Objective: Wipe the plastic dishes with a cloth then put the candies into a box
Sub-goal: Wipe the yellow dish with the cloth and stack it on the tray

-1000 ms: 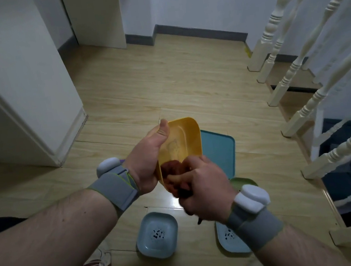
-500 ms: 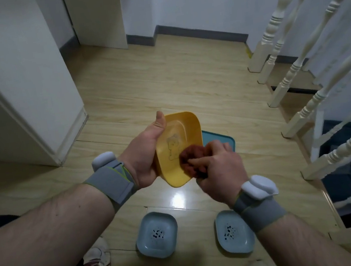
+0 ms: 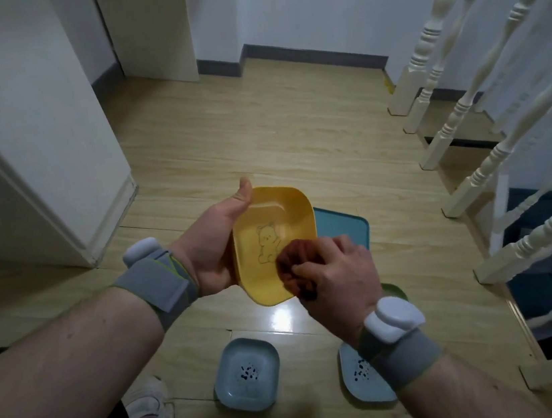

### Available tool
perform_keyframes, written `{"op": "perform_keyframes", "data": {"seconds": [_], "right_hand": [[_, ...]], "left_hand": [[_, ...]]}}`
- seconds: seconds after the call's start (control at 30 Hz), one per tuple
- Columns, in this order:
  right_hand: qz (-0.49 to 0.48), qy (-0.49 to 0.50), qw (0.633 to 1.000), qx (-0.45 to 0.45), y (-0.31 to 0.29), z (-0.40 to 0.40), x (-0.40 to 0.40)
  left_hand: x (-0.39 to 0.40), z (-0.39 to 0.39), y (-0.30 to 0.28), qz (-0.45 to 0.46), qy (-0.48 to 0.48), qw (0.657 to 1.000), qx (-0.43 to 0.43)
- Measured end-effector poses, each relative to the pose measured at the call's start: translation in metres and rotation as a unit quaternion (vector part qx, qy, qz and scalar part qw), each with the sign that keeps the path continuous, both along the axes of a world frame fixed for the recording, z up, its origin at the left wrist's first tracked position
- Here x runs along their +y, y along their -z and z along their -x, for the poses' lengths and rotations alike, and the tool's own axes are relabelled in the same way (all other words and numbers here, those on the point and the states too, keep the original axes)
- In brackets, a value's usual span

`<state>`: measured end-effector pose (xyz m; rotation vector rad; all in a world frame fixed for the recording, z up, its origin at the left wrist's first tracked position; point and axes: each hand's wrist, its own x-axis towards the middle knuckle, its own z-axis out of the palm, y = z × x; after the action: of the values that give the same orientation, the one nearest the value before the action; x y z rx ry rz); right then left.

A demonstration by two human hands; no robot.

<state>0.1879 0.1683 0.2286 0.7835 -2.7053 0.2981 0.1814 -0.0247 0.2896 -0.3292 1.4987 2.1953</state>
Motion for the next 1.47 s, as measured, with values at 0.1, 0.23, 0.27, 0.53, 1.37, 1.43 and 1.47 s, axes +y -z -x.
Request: {"op": "perform_keyframes", "data": {"seconds": [0.1, 0.23, 0.27, 0.53, 1.37, 1.43, 1.47], "right_hand": [[0.052, -0.025, 0.998, 0.013, -0.005, -0.003, -0.009], [0.214, 0.002, 0.976, -0.045, -0.031, -0.006, -0.031], [0.243, -0.004, 0.968, -0.062, -0.035, -0.007, -0.037], [0.015, -0.003, 0.998, -0.060, -0.029, 0.000, -0.017], [0.017, 0.058, 0.996, -0.059, -0.016, 0.007, -0.001], [0.037, 0.040, 0.998, -0.020, -0.011, 0.002, -0.002], [0.057, 0.032, 0.998, -0.010, -0.011, 0.000, -0.004]], "left_hand": [[-0.002, 0.000, -0.003, 0.028, 0.038, 0.997, 0.057], [0.009, -0.003, 0.015, 0.099, 0.018, 0.975, 0.198], [0.016, -0.005, 0.018, 0.109, -0.007, 0.971, 0.214], [0.017, -0.013, 0.006, -0.065, -0.059, 0.986, 0.143], [0.021, -0.012, 0.007, -0.045, -0.066, 0.996, 0.042], [0.015, -0.008, 0.003, -0.048, -0.044, 0.997, 0.040], [0.012, -0.008, 0.000, -0.032, -0.028, 0.998, 0.047]]}}
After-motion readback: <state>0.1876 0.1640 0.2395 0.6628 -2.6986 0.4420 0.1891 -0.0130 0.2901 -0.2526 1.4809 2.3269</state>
